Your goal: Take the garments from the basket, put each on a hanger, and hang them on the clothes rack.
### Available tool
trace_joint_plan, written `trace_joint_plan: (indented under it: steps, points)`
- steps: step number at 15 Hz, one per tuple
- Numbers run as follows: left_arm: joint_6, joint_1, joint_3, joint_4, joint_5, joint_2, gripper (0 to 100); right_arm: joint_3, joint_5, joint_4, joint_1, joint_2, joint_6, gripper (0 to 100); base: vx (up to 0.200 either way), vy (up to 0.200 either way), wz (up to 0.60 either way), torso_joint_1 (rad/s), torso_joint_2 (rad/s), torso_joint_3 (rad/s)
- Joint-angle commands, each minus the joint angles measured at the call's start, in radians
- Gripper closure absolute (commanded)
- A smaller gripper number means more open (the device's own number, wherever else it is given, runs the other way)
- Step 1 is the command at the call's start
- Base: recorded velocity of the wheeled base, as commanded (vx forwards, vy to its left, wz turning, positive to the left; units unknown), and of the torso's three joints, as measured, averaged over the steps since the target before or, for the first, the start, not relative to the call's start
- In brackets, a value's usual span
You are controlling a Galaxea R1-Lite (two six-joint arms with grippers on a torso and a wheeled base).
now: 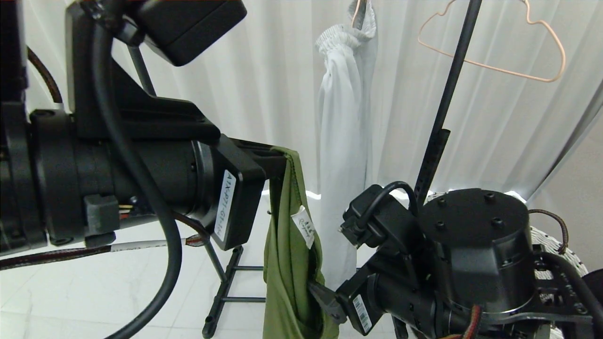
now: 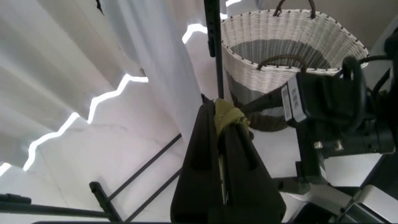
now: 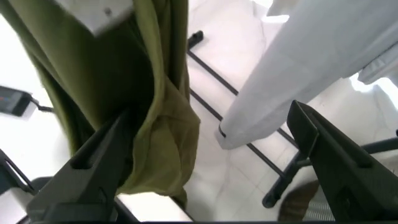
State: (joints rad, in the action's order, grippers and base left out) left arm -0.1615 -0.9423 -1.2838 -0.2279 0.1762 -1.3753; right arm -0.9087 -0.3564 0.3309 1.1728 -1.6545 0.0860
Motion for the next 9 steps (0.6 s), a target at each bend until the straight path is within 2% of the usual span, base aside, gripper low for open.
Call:
trace_joint_plan:
  steps: [1, 6, 7, 9]
  points:
    - [0.000, -0.016, 0.017, -0.001, 0.002, 0.018, 100, -0.024, -0.001, -0.001, -0.002, -0.024, 0.000, 0, 0.000, 0.000, 0.00, 0.000, 0.00, 0.000]
    - [-0.001, -0.047, 0.018, -0.001, 0.003, 0.051, 100, -0.007, -0.023, -0.012, -0.035, -0.056, 0.005, 0, 0.000, 0.000, 0.00, 0.000, 0.00, 0.000]
    - [-0.001, -0.047, 0.018, -0.001, 0.003, 0.055, 100, -0.001, -0.023, -0.012, -0.042, -0.056, 0.006, 100, 0.000, 0.000, 0.00, 0.000, 0.00, 0.000]
    - [-0.001, -0.047, 0.018, -0.001, 0.003, 0.059, 100, 0.004, -0.039, -0.012, -0.053, -0.053, 0.005, 100, 0.000, 0.000, 0.00, 0.000, 0.00, 0.000]
